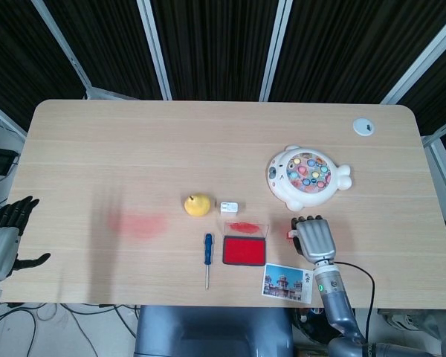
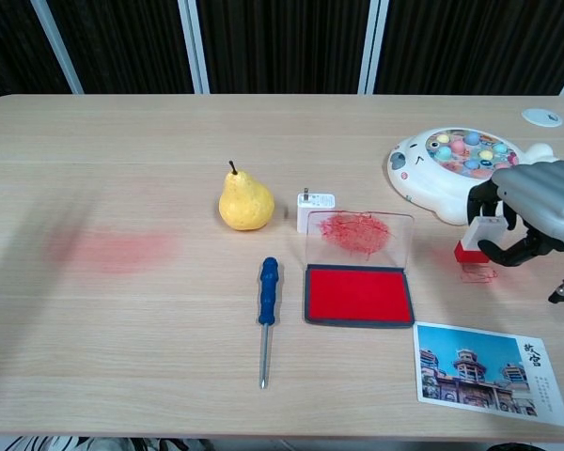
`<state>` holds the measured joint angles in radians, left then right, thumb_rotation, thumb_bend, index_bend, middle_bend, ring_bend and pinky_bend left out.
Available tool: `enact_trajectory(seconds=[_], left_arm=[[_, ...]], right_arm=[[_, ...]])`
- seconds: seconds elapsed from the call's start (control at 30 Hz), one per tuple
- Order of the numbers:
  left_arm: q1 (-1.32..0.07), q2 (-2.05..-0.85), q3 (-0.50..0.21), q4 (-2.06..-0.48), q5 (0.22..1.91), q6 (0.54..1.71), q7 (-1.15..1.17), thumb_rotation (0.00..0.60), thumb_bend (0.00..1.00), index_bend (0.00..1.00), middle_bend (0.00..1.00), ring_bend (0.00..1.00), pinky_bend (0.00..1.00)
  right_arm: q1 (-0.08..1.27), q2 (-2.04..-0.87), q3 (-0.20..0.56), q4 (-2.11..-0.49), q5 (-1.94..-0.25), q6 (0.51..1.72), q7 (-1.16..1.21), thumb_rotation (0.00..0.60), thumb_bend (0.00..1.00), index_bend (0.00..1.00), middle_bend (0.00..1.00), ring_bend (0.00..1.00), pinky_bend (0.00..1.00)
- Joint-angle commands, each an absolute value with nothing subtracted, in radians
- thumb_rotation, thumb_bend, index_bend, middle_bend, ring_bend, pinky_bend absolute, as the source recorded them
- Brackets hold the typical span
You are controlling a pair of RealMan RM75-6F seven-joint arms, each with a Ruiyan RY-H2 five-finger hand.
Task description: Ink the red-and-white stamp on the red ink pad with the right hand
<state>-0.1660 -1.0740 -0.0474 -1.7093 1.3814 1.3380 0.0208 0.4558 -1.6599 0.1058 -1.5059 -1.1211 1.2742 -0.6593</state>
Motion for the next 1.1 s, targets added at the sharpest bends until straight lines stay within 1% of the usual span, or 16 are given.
enact_trajectory(seconds=[0.03, 0.27, 0.43, 1.1], left_arm=[[-0.166, -1.074, -0.048, -1.709, 1.38, 1.337, 0.019, 0.6, 0.0, 0.0, 0.0, 0.0, 0.0], [-0.167, -1.074, -0.05, -1.707, 1.374, 1.333, 0.018, 0.6, 0.0, 0.0, 0.0, 0.0, 0.0], [-0.168, -1.074, -0.05, -1.708, 1.373, 1.331, 0.018, 0.6, 0.0, 0.0, 0.0, 0.0, 0.0], [-0.166, -1.074, -0.05, -1.709, 1.374, 1.333, 0.021, 0.6, 0.0, 0.0, 0.0, 0.0, 0.0]], right_arm=[[0.454, -1.684, 0.106, -1.468, -1.111, 1.257, -0.639, 0.6, 0.61, 0.77, 0.59, 0.46, 0.46], [0.459, -1.728, 0.109, -1.399, -1.133, 1.246, -0.612, 0.6, 0.56, 0.77, 0.54, 0.42, 0.46], [0.458, -1.738, 0.112, -1.382, -1.131, 1.238, -0.61, 0.6, 0.53, 0.75, 0.53, 0.41, 0.46], [0.447, -1.748, 0.123, -1.374, -1.128, 1.236, -0.628, 0.6, 0.51, 0.7, 0.48, 0.39, 0.44]])
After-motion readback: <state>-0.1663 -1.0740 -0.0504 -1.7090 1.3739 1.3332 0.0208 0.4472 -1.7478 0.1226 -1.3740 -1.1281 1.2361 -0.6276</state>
